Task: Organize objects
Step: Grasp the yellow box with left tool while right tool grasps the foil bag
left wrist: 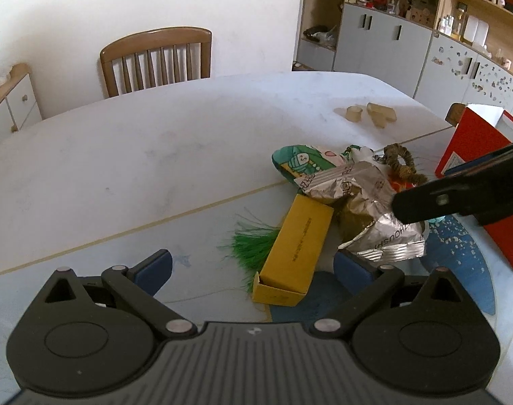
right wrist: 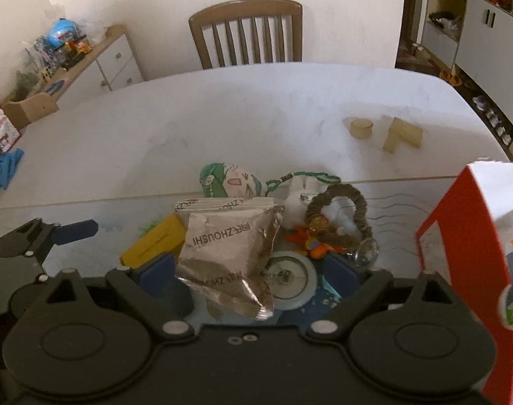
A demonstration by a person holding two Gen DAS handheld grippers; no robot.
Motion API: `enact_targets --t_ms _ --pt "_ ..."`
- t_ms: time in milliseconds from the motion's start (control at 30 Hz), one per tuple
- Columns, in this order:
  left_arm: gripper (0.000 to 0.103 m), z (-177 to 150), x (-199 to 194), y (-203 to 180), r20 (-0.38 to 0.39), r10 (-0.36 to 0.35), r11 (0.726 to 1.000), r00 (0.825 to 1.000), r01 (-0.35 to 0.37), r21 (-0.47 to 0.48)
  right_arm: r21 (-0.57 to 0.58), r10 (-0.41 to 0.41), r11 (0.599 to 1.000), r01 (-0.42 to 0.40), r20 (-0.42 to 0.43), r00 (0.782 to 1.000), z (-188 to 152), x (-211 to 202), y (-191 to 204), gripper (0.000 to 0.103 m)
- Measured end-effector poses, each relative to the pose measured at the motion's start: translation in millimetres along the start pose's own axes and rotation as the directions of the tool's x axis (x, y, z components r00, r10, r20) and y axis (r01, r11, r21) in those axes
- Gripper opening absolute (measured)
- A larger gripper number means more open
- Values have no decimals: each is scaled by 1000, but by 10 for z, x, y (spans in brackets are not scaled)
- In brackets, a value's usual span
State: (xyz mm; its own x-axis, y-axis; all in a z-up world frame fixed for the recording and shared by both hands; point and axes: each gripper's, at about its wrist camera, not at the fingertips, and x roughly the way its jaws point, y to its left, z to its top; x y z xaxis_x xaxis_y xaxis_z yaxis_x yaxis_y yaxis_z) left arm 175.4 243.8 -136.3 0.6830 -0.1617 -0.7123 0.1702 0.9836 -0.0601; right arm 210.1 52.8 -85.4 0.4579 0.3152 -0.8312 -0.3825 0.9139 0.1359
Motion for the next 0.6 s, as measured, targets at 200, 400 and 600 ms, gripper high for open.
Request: enact_targets --t_ms 200,400,600 --pt "100 -9 39 -25 11 -15 1000 1000 15 14 19 -2 1000 2 -27 1000 27 181 72 93" --pt "73 1 51 -52 16 -58 998 998 58 2 26 -10 1000 11 -36 999 38 296 120 93" --pt "50 -20 54 -100 15 -87 996 996 87 -9 58 4 998 -2 -41 999 27 321 114 85"
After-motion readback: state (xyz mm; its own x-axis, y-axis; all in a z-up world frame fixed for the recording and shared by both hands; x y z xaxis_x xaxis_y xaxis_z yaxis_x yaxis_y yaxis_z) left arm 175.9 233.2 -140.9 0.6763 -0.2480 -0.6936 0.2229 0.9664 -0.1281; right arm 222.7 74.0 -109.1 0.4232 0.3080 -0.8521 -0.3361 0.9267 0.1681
